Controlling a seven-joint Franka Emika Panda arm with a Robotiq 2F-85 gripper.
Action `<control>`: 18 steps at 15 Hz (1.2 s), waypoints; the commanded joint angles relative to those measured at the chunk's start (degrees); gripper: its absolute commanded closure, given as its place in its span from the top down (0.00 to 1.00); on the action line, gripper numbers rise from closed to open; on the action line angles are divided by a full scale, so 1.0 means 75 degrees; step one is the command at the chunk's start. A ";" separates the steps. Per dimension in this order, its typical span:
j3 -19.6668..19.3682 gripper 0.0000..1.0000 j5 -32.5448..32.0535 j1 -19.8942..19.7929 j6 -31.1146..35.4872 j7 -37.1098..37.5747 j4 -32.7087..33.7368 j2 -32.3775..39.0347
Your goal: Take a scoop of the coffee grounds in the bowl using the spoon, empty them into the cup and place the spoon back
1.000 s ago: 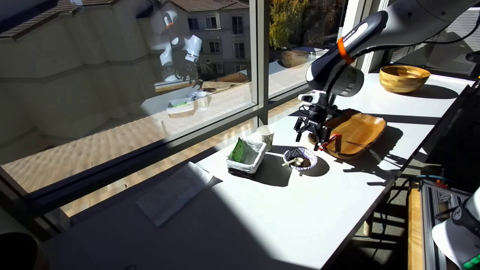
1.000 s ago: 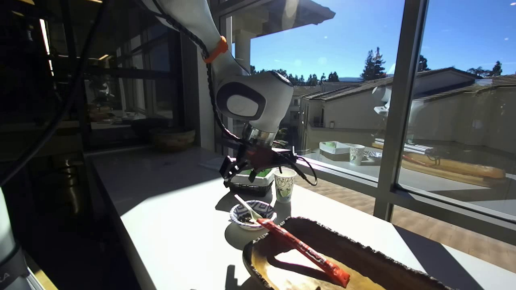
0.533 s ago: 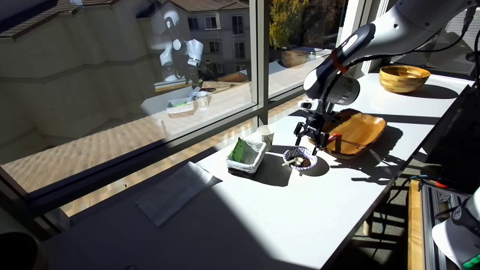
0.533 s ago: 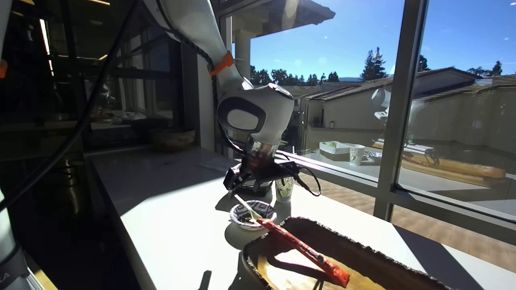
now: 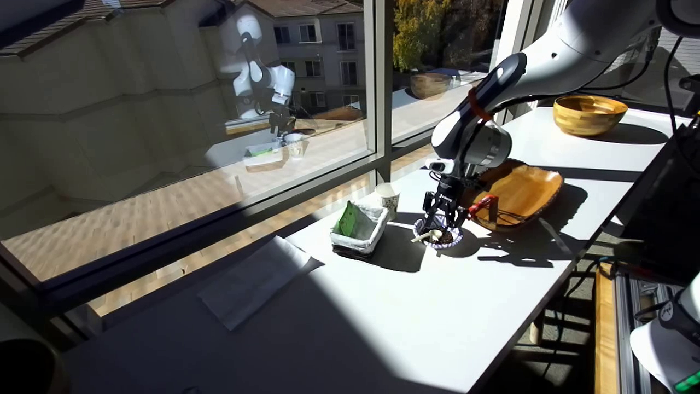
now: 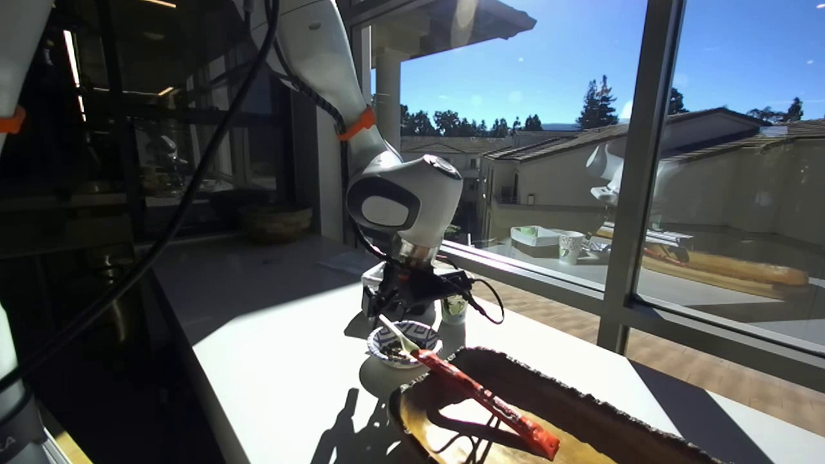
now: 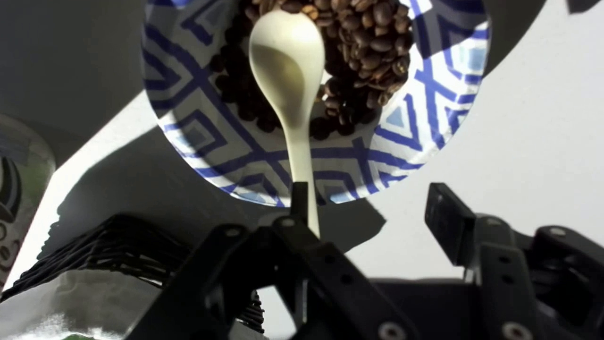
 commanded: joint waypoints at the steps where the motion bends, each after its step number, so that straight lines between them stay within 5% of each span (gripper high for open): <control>1: 0.0259 0.53 0.0112 -0.0165 0.0401 -0.0165 0.0229 0.0420; 8: 0.0474 0.61 0.0005 -0.0332 0.0495 -0.0134 0.0557 0.0716; 10: 0.0488 0.50 -0.0030 -0.0367 0.0507 -0.0134 0.0615 0.0789; 14: 0.0496 0.47 -0.0057 -0.0430 0.0505 -0.0137 0.0711 0.0914; 15: 0.0497 0.42 -0.0075 -0.0440 0.0500 -0.0125 0.0729 0.0953; 18: 0.0491 0.06 -0.0164 -0.0453 0.0469 -0.0070 0.0714 0.1008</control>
